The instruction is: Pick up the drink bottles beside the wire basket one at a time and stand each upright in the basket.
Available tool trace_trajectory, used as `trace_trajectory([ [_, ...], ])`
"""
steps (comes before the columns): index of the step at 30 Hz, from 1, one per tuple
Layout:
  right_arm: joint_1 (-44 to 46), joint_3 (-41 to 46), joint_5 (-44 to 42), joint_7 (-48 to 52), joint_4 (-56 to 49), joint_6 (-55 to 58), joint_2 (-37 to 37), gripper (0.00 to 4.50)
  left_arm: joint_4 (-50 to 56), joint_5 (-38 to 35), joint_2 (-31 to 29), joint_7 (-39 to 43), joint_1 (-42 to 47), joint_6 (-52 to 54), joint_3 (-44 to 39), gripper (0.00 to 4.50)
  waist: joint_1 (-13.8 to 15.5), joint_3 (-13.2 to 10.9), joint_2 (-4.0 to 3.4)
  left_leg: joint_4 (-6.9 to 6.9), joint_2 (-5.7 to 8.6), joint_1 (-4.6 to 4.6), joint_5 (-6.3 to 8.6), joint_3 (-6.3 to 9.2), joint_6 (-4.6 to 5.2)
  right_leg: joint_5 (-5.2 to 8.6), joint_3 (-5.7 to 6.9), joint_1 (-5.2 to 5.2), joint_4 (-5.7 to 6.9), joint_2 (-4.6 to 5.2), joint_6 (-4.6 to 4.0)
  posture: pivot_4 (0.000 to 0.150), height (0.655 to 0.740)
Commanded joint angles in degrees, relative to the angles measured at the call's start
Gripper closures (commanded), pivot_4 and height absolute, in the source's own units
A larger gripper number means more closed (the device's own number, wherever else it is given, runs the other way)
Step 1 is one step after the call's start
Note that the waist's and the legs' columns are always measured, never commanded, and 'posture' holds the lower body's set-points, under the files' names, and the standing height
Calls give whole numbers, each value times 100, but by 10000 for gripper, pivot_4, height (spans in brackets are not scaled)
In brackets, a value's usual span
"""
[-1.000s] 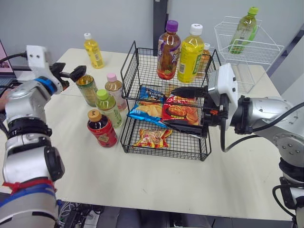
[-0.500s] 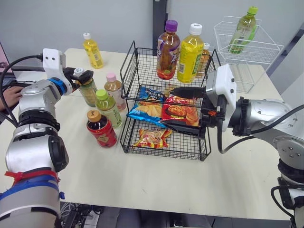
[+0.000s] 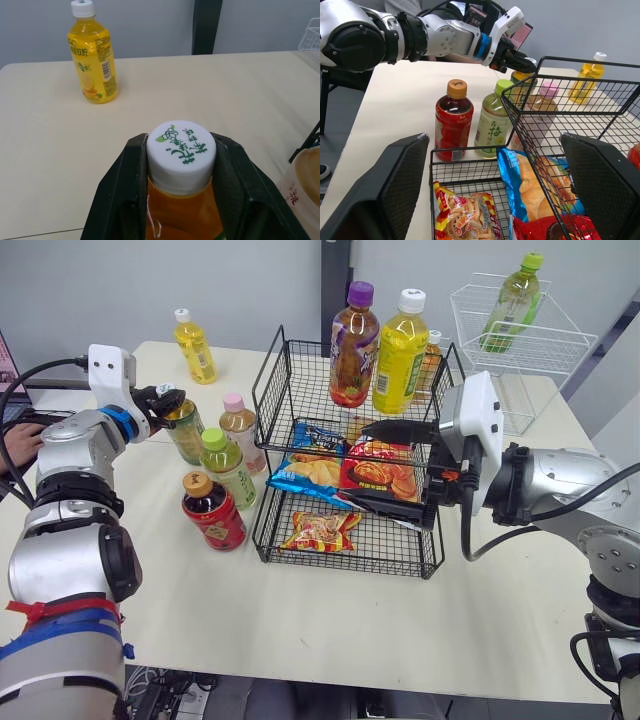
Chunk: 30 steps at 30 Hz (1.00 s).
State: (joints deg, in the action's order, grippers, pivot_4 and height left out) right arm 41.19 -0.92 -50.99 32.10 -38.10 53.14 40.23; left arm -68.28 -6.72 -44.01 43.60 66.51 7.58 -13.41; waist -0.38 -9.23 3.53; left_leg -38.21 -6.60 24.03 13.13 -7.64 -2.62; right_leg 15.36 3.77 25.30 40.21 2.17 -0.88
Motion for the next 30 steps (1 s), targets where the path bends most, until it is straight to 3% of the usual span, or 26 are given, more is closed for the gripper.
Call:
trace_trajectory([
  [1,-54,381,-56,58,-208,-164,140,0,883,-276,-527,564,230,266,-139,31350,-5,-3,3,0,-1,4,0,0,0,0,1,3,0,0,0,1500,7148],
  [6,-228,596,-108,-1,-287,-202,193,0,1709,-446,-950,1176,689,1229,-60,31351,2,-4,4,2,-1,21,0,8,0,0,7,8,-14,-1,0,1500,7148],
  [12,-308,717,35,-330,-166,-158,168,0,1856,-483,-993,1572,2200,2201,192,31353,63,-5,9,-6,5,42,0,28,0,0,19,6,-26,0,1,1500,7148],
  [16,-377,818,67,-519,-55,-60,225,0,1434,-448,-502,1599,3382,2420,387,31353,62,-6,7,-13,9,48,1,38,1,1,20,6,-25,1,1,1500,7148],
  [20,-419,836,47,-620,-82,-70,184,0,1022,-441,12,1764,4028,2416,485,31353,48,-9,3,-19,11,50,1,45,1,1,21,6,-22,1,2,1500,7148],
  [30,-368,820,71,-1054,-91,17,87,0,373,-193,787,2093,4005,1893,770,31354,-136,-23,-19,-20,13,52,-1,59,0,1,17,15,-10,-8,2,1500,7148],
])
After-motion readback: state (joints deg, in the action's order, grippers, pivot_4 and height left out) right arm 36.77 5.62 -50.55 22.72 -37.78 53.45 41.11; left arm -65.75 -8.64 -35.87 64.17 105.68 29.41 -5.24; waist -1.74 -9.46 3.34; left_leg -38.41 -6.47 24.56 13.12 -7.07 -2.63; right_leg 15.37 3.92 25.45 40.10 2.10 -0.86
